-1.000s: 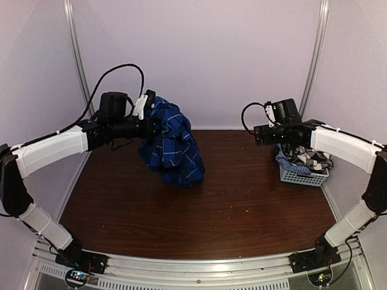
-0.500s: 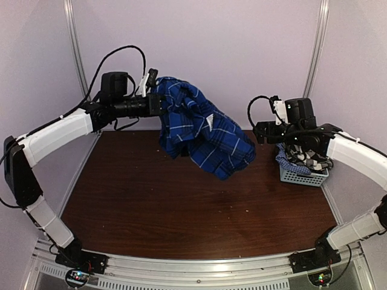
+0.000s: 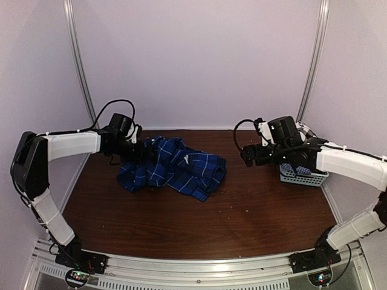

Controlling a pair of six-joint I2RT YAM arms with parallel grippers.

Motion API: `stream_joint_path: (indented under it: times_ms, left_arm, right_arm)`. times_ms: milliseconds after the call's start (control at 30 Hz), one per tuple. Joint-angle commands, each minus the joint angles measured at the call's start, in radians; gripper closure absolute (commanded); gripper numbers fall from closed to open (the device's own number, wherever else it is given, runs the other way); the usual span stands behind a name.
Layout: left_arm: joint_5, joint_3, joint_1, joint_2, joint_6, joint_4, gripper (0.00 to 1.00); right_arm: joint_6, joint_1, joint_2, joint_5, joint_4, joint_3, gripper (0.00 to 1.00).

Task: Fold and stack the long sleeve shirts
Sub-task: Place the crumpled shirt at the center of the board, then pick up the crumpled shirt from the center of the board.

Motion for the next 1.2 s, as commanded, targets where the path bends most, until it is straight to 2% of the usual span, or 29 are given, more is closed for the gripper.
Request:
stream_joint_path:
  times_ms: [0, 167, 333, 667, 867, 1000, 1167]
  left_arm:
    - [-0.104, -0.083, -0.002, -0.188, 0.047, 0.067, 0.02]
    - [-0.061, -0.215, -0.002, -0.307, 0.038, 0.108, 0.02]
    - [-0.066, -0.285, -0.003, -0.375, 0.037, 0.119, 0.02]
    - [-0.065, -0.337, -0.002, -0.449, 0.047, 0.119, 0.02]
    - [-0.055, -0.359, -0.002, -0.487, 0.068, 0.115, 0.02]
    - [-0.013, -0.412, -0.003, -0.508, 0.021, 0.131, 0.02]
    - [0.049, -0.533, -0.025, -0.534, -0.057, 0.241, 0.04]
  right_arm:
    - [0.016, 0.143, 0.129, -0.072, 0.111, -0.012, 0.01]
    - [-0.031, 0.324, 0.385, -0.079, 0.108, 0.135, 0.07]
    - [-0.074, 0.415, 0.608, -0.056, 0.046, 0.323, 0.16]
    - [-0.097, 0.413, 0.833, -0.016, -0.033, 0.502, 0.27]
    - [-0.091, 0.386, 0.858, 0.014, -0.026, 0.496, 0.29]
    - [-0.097, 0.359, 0.871, 0.036, -0.034, 0.492, 0.41]
    - [-0.108, 0.338, 0.855, 0.075, -0.047, 0.473, 0.64]
